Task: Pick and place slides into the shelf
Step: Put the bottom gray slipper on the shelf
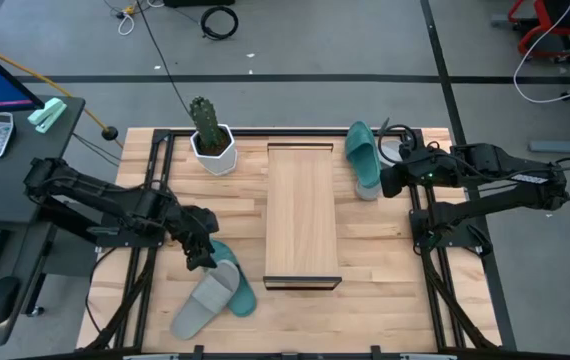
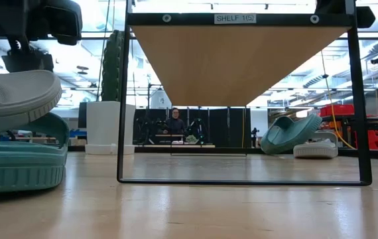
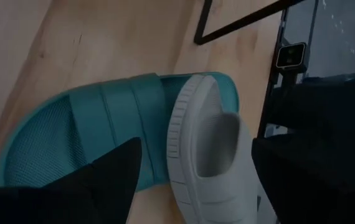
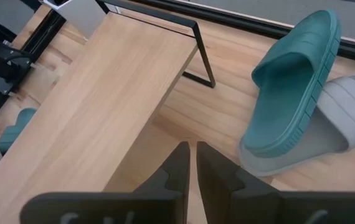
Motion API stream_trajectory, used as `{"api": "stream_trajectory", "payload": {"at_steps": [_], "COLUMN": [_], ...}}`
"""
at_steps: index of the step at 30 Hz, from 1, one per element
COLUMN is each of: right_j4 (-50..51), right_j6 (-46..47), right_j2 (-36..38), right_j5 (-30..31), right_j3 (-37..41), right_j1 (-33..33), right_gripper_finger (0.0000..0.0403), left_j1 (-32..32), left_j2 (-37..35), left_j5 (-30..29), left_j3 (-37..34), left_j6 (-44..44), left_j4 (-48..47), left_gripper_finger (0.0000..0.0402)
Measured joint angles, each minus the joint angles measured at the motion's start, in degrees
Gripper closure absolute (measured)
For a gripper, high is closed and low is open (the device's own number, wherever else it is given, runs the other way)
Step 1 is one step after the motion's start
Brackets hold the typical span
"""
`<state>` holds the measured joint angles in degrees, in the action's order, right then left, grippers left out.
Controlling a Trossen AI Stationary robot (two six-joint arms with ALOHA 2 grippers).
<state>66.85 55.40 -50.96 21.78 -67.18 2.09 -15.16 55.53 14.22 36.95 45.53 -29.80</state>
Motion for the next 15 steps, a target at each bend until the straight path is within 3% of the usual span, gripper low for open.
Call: {"api": "stream_trajectory", "payload": {"at_steps": [15], "right_j4": [0.0], "right_j6": [-0.02], "right_j2": [-0.01], "right_j5": [0.02], "right_j3": [0.0], "right_j1": [0.0], "right_gripper_finger": [0.0366], "left_j1": [-0.96], "left_j2": [6.61], "left_j5": [-1.15], "left_j3": [0.07], "left_j6": [-7.35], "left_j4": [2.89], "left_gripper_finger": [0.01]}}
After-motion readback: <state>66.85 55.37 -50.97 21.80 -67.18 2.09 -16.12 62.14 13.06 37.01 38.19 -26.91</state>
